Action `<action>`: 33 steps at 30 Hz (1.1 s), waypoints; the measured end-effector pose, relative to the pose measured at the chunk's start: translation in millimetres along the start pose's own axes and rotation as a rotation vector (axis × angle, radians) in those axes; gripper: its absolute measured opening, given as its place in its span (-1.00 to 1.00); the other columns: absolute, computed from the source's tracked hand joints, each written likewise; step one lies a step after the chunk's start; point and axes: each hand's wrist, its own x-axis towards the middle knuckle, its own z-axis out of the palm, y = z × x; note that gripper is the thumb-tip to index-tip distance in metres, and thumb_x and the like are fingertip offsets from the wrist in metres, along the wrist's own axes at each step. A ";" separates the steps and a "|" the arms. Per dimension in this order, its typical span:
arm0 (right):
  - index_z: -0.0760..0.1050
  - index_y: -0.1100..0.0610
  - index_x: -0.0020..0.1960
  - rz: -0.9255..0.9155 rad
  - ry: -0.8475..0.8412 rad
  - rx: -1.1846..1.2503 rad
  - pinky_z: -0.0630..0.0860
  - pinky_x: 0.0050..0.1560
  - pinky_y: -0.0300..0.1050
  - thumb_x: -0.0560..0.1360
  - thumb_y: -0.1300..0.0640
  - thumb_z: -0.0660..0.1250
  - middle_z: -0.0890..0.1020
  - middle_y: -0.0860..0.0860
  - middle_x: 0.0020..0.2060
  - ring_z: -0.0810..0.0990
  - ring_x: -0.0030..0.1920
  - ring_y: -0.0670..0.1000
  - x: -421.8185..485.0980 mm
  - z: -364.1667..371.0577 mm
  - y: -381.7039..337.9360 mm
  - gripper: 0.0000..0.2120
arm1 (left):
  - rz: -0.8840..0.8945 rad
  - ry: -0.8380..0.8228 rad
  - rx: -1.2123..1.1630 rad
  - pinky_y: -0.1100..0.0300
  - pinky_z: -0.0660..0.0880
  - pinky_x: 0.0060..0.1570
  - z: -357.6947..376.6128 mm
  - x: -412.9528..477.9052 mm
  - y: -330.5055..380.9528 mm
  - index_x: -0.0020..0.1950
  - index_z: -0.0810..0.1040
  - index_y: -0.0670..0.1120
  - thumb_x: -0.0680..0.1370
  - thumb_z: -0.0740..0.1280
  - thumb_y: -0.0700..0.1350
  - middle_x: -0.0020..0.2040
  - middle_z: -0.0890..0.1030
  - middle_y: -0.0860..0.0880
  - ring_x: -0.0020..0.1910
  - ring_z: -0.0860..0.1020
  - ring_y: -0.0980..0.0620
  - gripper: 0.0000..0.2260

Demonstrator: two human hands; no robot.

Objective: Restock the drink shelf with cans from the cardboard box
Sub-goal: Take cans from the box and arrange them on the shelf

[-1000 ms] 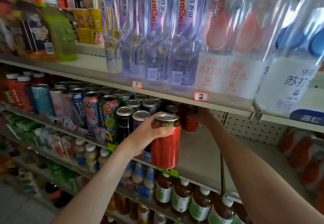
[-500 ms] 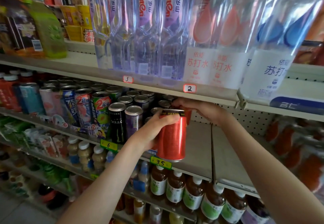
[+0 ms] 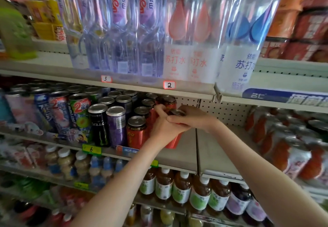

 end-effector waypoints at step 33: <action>0.51 -0.03 -0.14 0.161 0.242 0.207 0.56 0.07 -0.03 0.35 0.11 0.51 0.64 0.03 -0.10 0.62 -0.02 0.03 42.3 34.7 29.7 -0.81 | -0.354 -0.186 -0.142 0.15 0.34 0.21 9.0 15.2 -72.7 0.48 0.23 0.00 0.44 0.46 -0.09 0.33 0.43 -0.01 0.29 0.42 -0.02 -0.33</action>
